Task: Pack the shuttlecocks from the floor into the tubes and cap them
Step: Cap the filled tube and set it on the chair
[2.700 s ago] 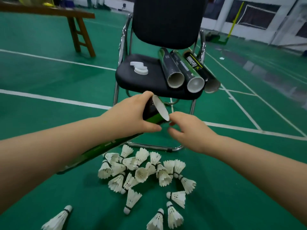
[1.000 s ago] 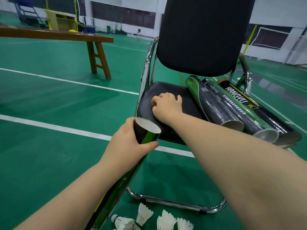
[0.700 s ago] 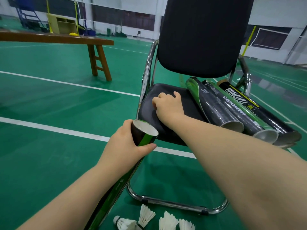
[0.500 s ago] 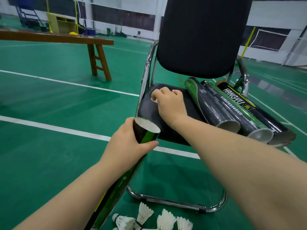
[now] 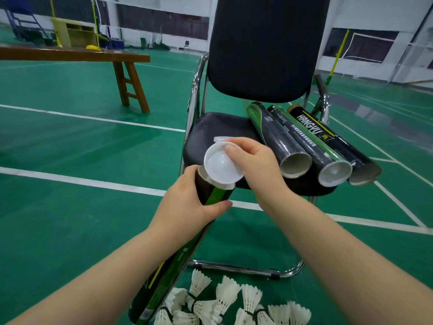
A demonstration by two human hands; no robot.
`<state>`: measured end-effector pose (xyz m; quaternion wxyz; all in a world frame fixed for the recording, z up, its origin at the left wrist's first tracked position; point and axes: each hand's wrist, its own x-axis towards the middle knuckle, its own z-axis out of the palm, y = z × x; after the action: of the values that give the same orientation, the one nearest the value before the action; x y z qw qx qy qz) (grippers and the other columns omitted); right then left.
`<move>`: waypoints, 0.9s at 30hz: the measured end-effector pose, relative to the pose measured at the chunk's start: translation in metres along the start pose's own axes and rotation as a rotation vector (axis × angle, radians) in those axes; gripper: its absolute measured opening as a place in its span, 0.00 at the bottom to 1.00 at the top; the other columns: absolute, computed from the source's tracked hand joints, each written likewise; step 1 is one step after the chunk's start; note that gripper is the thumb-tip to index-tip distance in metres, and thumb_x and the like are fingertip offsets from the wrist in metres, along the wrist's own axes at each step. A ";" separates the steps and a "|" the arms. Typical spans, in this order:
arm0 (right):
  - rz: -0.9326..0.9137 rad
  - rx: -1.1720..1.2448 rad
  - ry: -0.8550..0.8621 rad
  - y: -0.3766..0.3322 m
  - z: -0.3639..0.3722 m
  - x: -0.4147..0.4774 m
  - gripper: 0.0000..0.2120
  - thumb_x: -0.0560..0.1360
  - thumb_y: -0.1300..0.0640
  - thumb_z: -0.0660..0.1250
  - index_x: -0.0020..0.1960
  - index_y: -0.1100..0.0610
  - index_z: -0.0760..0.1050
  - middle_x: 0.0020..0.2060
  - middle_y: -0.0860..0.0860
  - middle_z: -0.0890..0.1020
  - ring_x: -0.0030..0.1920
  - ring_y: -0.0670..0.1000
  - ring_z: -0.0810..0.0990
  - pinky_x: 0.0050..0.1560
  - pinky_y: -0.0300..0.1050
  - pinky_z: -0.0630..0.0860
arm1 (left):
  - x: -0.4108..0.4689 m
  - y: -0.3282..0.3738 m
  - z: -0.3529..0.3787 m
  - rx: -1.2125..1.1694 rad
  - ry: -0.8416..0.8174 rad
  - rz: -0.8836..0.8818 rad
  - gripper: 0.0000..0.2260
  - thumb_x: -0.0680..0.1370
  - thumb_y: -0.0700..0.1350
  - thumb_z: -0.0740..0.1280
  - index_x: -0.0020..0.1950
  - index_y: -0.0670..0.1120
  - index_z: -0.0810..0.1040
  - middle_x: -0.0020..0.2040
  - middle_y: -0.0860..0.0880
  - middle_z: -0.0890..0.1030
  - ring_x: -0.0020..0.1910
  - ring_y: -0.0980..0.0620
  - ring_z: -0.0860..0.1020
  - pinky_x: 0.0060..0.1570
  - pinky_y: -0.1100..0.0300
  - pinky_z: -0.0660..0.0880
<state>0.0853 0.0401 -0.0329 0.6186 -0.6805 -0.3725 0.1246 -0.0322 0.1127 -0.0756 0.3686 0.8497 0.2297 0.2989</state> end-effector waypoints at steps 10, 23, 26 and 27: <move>0.074 -0.103 -0.084 -0.026 -0.026 -0.046 0.06 0.72 0.60 0.69 0.38 0.53 0.80 0.34 0.48 0.81 0.37 0.47 0.76 0.40 0.39 0.71 | -0.040 0.034 -0.008 -0.049 -0.049 0.149 0.24 0.64 0.54 0.75 0.49 0.67 0.62 0.46 0.68 0.72 0.47 0.73 0.70 0.43 0.79 0.65; 0.022 -0.342 -0.111 -0.051 -0.044 -0.075 0.04 0.71 0.56 0.71 0.38 0.50 0.82 0.32 0.42 0.82 0.37 0.41 0.78 0.45 0.41 0.77 | -0.065 0.052 -0.009 -0.089 -0.066 0.221 0.25 0.64 0.55 0.74 0.52 0.67 0.62 0.48 0.69 0.72 0.49 0.73 0.70 0.45 0.79 0.66; -0.006 -0.382 -0.076 -0.051 -0.044 -0.077 0.04 0.71 0.55 0.70 0.38 0.49 0.81 0.33 0.43 0.82 0.38 0.43 0.79 0.45 0.42 0.77 | -0.065 0.056 -0.007 -0.104 -0.066 0.211 0.25 0.64 0.55 0.74 0.52 0.67 0.62 0.48 0.69 0.72 0.50 0.74 0.69 0.44 0.79 0.67; -0.019 -0.425 -0.075 -0.050 -0.044 -0.078 0.05 0.72 0.55 0.70 0.38 0.49 0.81 0.34 0.43 0.82 0.39 0.43 0.79 0.44 0.42 0.77 | -0.066 0.056 -0.006 -0.101 -0.070 0.208 0.26 0.64 0.55 0.74 0.53 0.67 0.62 0.48 0.68 0.72 0.50 0.72 0.70 0.44 0.78 0.67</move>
<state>0.0417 -0.0465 0.0001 0.4482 -0.7869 -0.4194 0.0627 -0.0741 0.0409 -0.0517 0.3859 0.8592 0.1117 0.3169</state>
